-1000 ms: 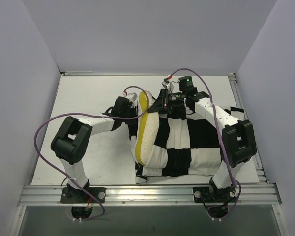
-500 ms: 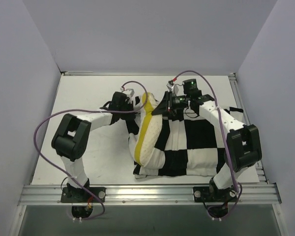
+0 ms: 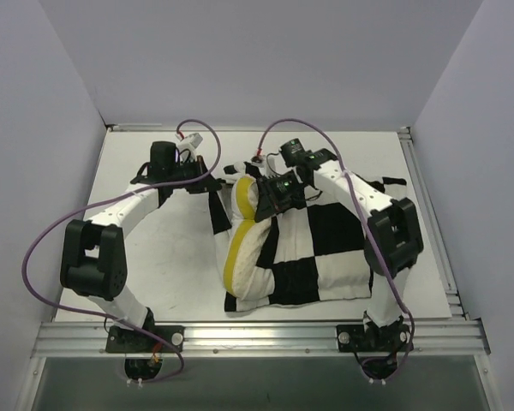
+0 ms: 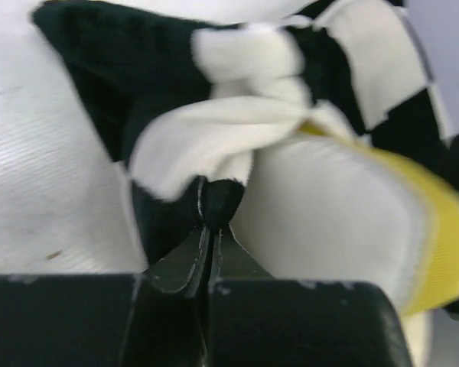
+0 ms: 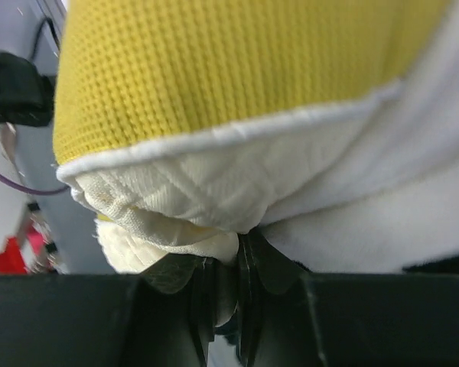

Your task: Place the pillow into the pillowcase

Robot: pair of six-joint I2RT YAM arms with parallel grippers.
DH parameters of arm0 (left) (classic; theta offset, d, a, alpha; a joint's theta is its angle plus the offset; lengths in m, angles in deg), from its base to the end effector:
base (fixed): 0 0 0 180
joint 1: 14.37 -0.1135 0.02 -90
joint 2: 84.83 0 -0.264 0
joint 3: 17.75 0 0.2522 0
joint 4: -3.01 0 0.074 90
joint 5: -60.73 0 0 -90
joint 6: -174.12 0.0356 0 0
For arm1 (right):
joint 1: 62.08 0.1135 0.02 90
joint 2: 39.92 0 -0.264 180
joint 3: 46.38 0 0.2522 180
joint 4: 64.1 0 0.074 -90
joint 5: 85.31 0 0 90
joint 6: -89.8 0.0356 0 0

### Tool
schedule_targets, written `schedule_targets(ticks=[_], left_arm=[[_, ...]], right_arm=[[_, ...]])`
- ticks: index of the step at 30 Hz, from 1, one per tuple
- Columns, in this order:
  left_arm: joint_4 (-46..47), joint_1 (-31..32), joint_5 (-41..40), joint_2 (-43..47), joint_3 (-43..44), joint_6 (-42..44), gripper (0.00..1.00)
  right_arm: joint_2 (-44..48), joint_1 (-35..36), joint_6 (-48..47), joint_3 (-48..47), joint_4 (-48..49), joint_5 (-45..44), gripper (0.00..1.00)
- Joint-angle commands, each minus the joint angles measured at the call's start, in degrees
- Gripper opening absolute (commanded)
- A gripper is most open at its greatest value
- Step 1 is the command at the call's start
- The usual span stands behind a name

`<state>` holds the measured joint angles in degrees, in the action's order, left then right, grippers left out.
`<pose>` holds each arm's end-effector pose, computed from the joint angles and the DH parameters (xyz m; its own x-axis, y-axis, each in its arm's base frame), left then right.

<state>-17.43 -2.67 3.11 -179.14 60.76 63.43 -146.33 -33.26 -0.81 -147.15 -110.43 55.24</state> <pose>0.3550 -0.0930 0.2466 -0.7515 -0.1491 -0.6427 0.3514 0.7340 -0.5811 0.3417 0.2194 0.2659 -0.6824 -0.3832 -0.6225 -0.7304 0.3233 0.6016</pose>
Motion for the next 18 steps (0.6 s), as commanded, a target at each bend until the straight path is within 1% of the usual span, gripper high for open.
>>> schedule_targets(ticks=[1,7,8,9,12,15,16,18], left_arm=[[13.3,-1.2,10.1,2.3,2.9,-6.1,0.00],[17.4,-1.4,13.7,4.7,3.4,-12.7,0.00],[18.0,-1.5,14.4,5.1,3.5,-14.6,0.00],[19.3,-1.6,16.3,5.4,3.3,-16.0,0.00],[20.4,-1.9,17.6,7.5,2.8,-17.5,0.00],[17.9,-2.8,20.3,10.4,1.7,-16.2,0.00],[14.1,-2.9,21.0,11.1,1.6,-15.1,0.00],[9.4,-3.1,22.0,13.3,1.1,-11.2,0.00]], right_arm=[[-7.8,3.7,-12.0,-5.4,-18.1,-6.0,0.00],[-15.7,7.3,-14.8,-12.6,-20.7,-10.7,0.00],[-18.5,8.0,-14.8,-13.9,-21.1,-12.0,0.00],[-20.0,8.1,-13.9,-15.0,-21.6,-12.7,0.00],[-26.2,6.7,-9.3,-20.0,-22.6,-13.7,0.00],[-30.3,4.8,-4.7,-24.9,-22.6,-14.1,0.00],[-30.9,3.7,-3.8,-25.6,-22.1,-14.6,0.00],[-31.5,2.7,-2.0,-26.7,-21.2,-14.7,0.00]])
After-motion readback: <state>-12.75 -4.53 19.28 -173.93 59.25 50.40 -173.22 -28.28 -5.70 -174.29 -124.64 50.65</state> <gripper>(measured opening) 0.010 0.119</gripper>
